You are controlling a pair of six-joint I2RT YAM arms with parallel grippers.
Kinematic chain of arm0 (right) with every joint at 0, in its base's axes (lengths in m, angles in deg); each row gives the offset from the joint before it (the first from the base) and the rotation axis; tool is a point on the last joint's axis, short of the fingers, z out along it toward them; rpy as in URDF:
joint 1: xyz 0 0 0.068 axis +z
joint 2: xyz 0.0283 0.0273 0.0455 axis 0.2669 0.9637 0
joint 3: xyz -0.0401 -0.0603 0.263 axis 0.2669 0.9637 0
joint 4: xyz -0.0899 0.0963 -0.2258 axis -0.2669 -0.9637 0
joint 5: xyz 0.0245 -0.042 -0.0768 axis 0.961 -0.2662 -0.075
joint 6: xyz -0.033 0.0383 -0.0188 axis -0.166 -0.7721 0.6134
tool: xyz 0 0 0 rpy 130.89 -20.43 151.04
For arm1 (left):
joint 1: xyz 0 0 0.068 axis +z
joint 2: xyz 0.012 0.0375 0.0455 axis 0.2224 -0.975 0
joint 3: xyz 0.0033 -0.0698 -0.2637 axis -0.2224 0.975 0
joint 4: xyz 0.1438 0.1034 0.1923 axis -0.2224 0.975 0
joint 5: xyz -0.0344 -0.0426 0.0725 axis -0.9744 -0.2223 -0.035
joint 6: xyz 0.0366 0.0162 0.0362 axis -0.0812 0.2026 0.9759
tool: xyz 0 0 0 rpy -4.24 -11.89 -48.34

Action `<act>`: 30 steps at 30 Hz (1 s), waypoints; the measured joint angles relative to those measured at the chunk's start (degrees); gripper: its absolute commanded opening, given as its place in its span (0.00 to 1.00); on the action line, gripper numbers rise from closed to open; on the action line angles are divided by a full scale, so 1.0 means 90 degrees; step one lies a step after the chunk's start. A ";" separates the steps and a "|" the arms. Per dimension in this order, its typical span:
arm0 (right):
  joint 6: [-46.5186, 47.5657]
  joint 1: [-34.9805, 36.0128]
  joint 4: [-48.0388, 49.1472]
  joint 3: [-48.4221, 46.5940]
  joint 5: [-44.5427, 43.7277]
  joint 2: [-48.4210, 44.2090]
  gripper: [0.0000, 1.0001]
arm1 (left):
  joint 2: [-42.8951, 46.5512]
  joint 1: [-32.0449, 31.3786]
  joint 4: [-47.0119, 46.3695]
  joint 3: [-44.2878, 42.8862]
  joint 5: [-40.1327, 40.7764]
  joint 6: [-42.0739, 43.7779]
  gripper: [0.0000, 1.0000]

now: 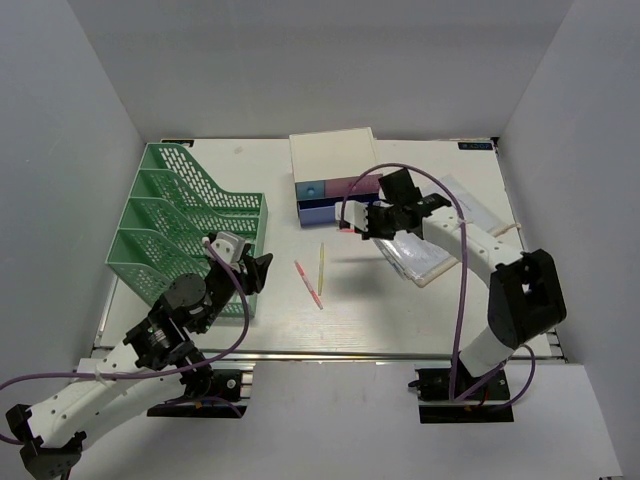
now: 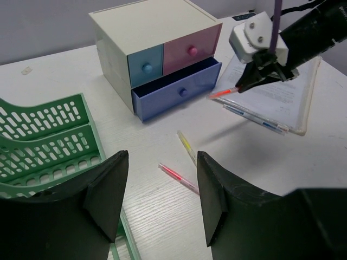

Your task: Organize the desk

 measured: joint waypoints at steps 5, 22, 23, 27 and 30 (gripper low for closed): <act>-0.0182 0.0277 0.1030 -0.0117 -0.0629 0.0505 0.00 | 0.0027 0.0000 -0.0007 0.0000 0.0073 0.0005 0.64; 0.0185 0.1039 0.3689 -0.0556 -0.2387 0.1528 0.00 | 0.0007 0.0000 -0.0022 0.0002 0.0095 0.0012 0.64; 0.0253 0.1047 0.3767 -0.0556 -0.2429 0.1579 0.00 | 0.0007 0.0000 -0.0022 0.0002 0.0095 0.0012 0.64; 0.0435 0.1076 0.3912 -0.0556 -0.2501 0.1831 0.00 | 0.0007 0.0000 -0.0022 0.0002 0.0095 0.0012 0.64; 0.0476 0.1090 0.3912 -0.0559 -0.2533 0.1945 0.00 | 0.0007 0.0000 -0.0022 0.0002 0.0097 0.0012 0.64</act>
